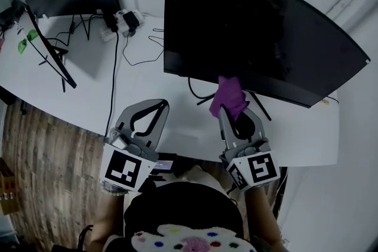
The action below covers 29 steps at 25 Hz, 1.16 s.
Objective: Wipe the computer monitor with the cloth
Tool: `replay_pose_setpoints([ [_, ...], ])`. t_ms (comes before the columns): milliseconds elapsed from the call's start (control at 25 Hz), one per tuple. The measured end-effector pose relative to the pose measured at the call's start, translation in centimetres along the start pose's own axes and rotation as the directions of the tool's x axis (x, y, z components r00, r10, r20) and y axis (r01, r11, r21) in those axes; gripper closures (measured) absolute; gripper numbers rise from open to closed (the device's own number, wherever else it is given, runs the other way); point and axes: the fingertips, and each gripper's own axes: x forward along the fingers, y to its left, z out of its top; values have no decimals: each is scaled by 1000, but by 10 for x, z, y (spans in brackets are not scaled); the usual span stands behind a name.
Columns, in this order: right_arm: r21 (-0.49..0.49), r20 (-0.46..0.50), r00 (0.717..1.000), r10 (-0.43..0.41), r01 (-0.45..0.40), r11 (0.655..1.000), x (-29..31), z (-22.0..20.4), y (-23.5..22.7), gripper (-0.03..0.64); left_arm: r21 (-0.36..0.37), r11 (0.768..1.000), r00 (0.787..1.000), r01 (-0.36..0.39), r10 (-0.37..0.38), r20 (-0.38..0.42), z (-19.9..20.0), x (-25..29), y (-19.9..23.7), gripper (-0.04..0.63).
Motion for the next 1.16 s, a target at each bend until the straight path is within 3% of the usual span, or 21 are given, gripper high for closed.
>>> replay_pose_setpoints([
  [1160, -77, -41, 999, -25, 21, 997, -3, -8, -1, 537, -18, 1000, 1000, -6, 6, -5, 0, 2, 0, 591],
])
